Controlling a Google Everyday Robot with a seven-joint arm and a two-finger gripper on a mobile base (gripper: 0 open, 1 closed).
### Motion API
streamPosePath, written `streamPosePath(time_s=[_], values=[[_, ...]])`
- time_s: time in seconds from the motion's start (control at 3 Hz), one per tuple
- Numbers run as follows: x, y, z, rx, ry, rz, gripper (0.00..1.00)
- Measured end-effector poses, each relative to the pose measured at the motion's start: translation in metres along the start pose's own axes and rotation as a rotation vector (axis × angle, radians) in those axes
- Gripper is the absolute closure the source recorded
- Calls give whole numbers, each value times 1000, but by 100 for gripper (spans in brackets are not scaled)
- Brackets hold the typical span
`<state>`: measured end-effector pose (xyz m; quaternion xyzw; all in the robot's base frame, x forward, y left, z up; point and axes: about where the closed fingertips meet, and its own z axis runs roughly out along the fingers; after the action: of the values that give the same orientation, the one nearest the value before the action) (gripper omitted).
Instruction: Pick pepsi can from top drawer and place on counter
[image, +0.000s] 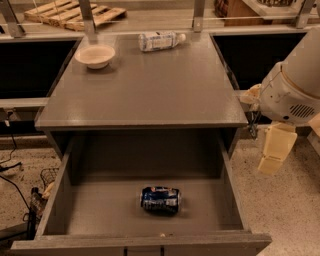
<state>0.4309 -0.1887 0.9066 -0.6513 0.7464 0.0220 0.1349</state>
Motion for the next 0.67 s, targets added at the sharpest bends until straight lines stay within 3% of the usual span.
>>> streamPosePath(time_s=[0.33,0.67], values=[[-14,10,20,-25,-44,-35,0],[-39,25,76,-115,-120,-86,0]])
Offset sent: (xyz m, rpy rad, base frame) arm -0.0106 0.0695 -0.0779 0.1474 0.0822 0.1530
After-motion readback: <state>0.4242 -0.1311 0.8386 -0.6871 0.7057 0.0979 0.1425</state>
